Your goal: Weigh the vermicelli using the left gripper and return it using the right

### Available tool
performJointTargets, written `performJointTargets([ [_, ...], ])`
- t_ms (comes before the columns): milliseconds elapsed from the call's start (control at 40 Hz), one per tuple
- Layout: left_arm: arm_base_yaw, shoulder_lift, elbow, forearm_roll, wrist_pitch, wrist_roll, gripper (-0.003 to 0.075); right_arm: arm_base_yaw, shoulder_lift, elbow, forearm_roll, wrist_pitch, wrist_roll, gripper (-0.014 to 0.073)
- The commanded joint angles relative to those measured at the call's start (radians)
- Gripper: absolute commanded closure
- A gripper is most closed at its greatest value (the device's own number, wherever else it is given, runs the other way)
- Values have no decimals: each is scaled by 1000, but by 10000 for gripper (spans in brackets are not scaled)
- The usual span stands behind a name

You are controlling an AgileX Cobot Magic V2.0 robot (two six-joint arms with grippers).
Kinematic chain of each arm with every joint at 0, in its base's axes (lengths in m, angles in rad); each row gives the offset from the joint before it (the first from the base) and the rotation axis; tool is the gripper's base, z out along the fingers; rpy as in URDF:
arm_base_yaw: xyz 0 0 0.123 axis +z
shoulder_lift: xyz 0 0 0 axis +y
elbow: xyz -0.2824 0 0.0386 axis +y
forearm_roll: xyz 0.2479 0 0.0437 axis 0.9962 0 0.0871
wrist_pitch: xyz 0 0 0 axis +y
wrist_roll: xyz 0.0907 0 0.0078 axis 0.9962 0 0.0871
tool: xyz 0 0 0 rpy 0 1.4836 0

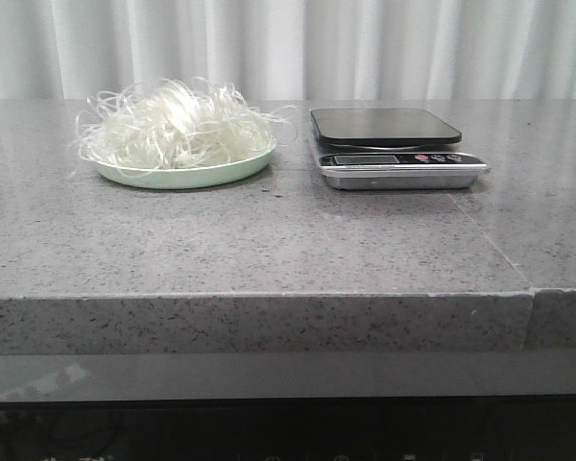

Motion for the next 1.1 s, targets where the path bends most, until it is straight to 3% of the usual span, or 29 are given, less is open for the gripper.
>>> performJointTargets([
  [0, -7, 5, -26, -8, -78, -10, 247, -4, -137, 91, -27, -106, 6, 127],
  [650, -7, 5, -26, -8, -78, -10, 247, -4, -784, 781, -46, -169, 45, 127],
  [1075, -7, 5, -26, -8, -78, -10, 247, -4, -1076, 901, -46, -119, 68, 127],
])
